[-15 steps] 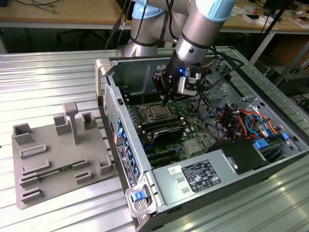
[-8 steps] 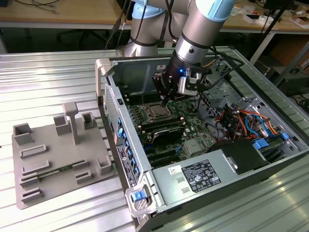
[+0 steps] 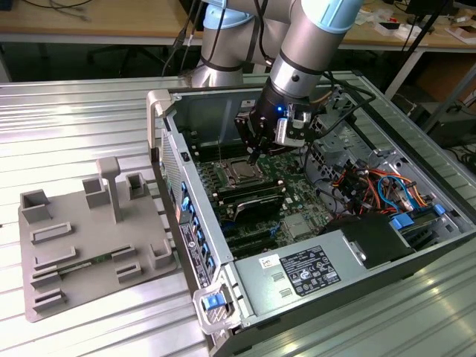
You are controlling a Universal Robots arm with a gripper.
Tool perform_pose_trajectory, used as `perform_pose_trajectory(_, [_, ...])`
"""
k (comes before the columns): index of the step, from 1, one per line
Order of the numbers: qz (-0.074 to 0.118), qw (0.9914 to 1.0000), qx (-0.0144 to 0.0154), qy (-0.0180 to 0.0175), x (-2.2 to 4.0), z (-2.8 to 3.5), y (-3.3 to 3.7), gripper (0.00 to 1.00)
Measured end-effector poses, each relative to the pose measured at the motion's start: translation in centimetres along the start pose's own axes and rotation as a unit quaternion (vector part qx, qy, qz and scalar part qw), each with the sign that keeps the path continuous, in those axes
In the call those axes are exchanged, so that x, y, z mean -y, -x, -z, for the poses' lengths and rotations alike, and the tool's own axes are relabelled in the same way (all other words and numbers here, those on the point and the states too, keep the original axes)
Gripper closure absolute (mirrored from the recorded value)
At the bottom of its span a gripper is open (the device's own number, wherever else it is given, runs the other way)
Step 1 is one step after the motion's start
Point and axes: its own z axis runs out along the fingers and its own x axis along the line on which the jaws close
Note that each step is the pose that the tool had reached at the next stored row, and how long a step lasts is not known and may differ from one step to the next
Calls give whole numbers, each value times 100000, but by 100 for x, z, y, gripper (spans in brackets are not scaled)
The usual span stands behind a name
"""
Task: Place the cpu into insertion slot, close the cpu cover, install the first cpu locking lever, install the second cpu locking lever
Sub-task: 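Install the first cpu locking lever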
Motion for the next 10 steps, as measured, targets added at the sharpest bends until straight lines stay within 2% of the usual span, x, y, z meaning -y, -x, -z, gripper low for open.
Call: perform_pose_trajectory(10, [1496,99989,87,-135,0,0,0,89])
